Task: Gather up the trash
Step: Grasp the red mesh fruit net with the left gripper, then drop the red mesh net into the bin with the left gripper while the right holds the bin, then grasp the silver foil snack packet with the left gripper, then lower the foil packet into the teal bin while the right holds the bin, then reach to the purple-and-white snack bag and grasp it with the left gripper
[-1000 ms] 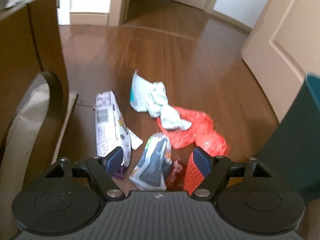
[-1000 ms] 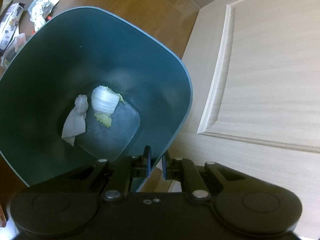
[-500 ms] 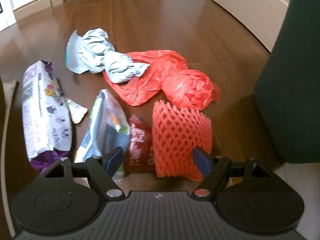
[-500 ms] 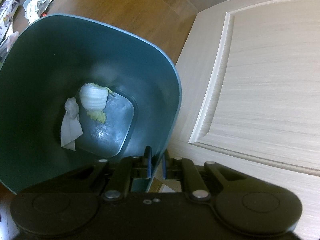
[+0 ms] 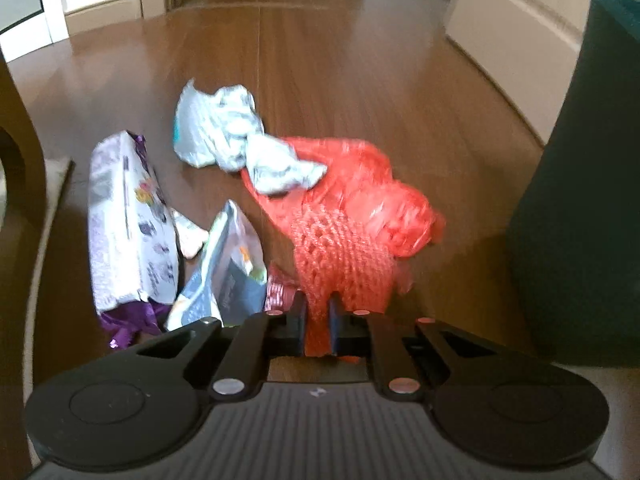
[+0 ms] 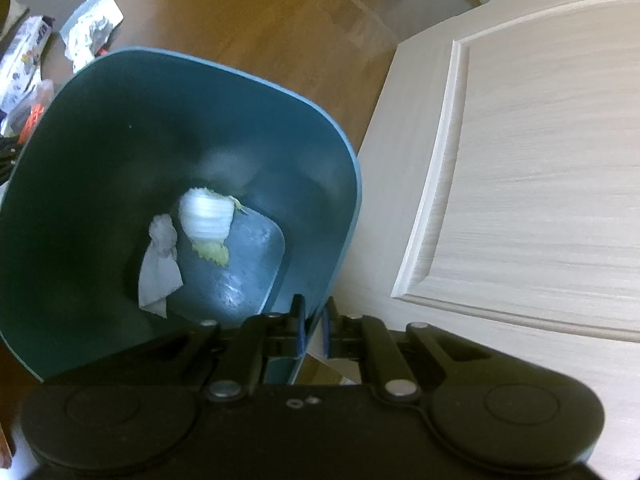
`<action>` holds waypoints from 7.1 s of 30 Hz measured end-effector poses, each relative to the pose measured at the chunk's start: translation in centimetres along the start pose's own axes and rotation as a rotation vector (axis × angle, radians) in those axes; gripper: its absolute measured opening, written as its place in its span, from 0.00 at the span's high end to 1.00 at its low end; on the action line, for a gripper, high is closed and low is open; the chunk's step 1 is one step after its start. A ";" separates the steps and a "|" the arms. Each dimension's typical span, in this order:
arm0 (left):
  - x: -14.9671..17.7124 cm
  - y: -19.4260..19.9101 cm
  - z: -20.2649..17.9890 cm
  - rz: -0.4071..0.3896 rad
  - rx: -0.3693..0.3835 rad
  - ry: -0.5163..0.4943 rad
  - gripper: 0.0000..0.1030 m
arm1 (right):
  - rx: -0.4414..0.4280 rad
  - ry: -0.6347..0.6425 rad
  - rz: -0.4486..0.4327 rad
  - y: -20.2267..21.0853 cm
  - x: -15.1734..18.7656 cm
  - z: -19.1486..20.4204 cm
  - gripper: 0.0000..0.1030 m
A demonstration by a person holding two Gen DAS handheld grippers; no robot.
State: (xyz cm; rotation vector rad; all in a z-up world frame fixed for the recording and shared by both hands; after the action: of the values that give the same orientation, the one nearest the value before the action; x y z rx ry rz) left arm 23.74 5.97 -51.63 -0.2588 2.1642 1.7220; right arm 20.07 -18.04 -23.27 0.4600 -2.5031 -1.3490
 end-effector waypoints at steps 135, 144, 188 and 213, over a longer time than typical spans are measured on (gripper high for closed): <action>-10.8 19.0 -4.9 -0.124 -0.077 -0.134 0.95 | -0.180 -0.109 -0.188 -2.7 -3.0 -1.3 0.97; -9.8 25.1 -16.1 -0.027 -0.092 -0.190 0.95 | -0.176 0.070 -0.343 -1.2 -4.3 -0.4 0.96; -10.8 19.2 -24.7 0.143 -0.020 -0.074 0.31 | -0.214 0.133 -0.386 0.0 -3.9 1.1 0.96; -8.2 16.2 6.1 0.034 -0.218 0.261 0.31 | -0.063 0.053 -0.352 1.5 -13.7 -1.3 0.98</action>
State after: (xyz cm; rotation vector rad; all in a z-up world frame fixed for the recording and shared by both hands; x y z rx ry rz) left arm 26.46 15.08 -34.97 -0.5335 2.1640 2.0455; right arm 32.87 -12.89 -22.37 0.9451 -2.4056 -1.5078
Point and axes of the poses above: each gripper's, at about its wrist camera, not at the fingertips, and y roughly against the way its jaws point, z to its left, x to its underside, the point moved 7 cm from there along -y, roughly the way its jaws point, and after that the axes turned 7 degrees about z, right-handed, at the moved point
